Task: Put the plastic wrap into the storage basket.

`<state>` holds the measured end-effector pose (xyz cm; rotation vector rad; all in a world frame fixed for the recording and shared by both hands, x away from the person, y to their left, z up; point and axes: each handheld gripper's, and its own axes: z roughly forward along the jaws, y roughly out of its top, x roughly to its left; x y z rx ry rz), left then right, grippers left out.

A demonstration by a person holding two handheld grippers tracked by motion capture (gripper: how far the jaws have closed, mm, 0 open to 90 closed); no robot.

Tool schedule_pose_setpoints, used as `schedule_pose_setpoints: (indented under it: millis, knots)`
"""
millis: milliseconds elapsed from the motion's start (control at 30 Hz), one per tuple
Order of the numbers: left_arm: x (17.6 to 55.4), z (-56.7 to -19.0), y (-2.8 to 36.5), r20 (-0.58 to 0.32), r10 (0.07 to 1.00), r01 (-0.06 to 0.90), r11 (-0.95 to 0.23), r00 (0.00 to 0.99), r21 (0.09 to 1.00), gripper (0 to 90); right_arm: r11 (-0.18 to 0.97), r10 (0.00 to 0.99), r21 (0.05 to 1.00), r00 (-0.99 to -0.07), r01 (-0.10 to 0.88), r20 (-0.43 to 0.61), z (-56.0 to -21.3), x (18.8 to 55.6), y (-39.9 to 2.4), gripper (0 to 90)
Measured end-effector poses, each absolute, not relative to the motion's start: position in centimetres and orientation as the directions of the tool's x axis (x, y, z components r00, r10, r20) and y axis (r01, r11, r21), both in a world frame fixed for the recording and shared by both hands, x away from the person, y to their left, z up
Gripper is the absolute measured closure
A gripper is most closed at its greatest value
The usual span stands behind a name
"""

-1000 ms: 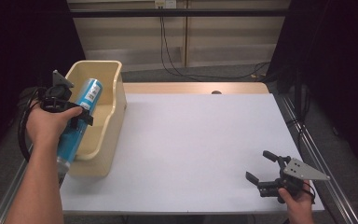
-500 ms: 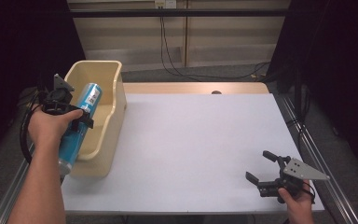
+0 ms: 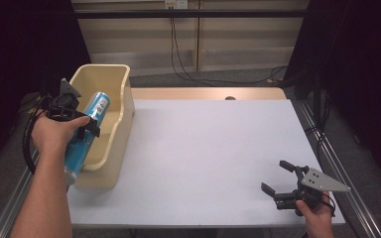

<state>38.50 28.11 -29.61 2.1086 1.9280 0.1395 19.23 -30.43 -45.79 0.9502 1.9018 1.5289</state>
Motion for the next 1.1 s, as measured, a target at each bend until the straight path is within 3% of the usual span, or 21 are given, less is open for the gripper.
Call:
schedule_pose_setpoints:
  millis: [167,233,667,1100]
  knots:
    - [38.6,-29.2,28.1,-0.108,0.988,0.957,-0.077,0.111,0.281,30.3,0.115,0.784,0.973,-0.619,0.199,0.034,-45.8,19.2,-30.5,1.0]
    - [38.4,-27.5,28.1,-0.151,0.981,0.930,-0.061,0.123,0.363,34.7,0.114,0.784,0.973,-0.620,0.198,0.034,-45.8,19.2,-30.4,1.0]
    - [38.5,-26.9,25.6,-0.167,0.970,0.906,-0.097,0.180,0.412,22.3,0.120,0.780,0.975,-0.625,0.186,0.023,-45.6,19.1,-30.4,1.0]
    - [39.1,-26.6,21.9,-0.195,0.943,0.885,-0.162,0.269,0.437,18.1,0.116,0.782,0.975,-0.623,0.188,0.027,-45.6,19.0,-30.4,1.0]
